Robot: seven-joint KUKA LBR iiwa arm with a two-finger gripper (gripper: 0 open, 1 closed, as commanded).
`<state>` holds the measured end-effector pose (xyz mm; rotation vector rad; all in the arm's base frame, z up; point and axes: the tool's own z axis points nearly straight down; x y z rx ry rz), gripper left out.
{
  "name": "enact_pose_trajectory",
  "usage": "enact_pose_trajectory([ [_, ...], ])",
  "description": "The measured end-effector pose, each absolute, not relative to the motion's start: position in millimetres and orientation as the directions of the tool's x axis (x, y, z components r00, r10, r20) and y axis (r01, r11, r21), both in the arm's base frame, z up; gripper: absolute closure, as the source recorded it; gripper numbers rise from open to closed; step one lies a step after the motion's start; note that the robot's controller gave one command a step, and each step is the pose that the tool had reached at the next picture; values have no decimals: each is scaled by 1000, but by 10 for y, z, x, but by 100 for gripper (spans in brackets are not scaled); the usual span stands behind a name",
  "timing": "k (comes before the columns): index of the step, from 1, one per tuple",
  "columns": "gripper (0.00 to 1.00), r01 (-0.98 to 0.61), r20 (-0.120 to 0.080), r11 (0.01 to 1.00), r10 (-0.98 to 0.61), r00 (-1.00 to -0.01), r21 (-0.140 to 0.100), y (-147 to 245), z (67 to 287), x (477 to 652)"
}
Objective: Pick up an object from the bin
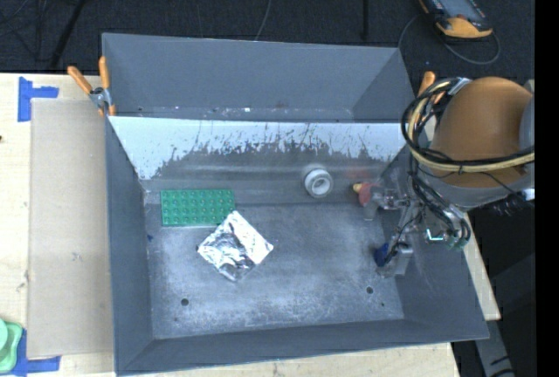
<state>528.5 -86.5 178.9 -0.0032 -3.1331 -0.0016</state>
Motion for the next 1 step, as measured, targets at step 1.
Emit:
enact_pose_trajectory([
  [1, 0, -375, 6, 927, -375, -927, 2, -1517, 1097, 5282],
])
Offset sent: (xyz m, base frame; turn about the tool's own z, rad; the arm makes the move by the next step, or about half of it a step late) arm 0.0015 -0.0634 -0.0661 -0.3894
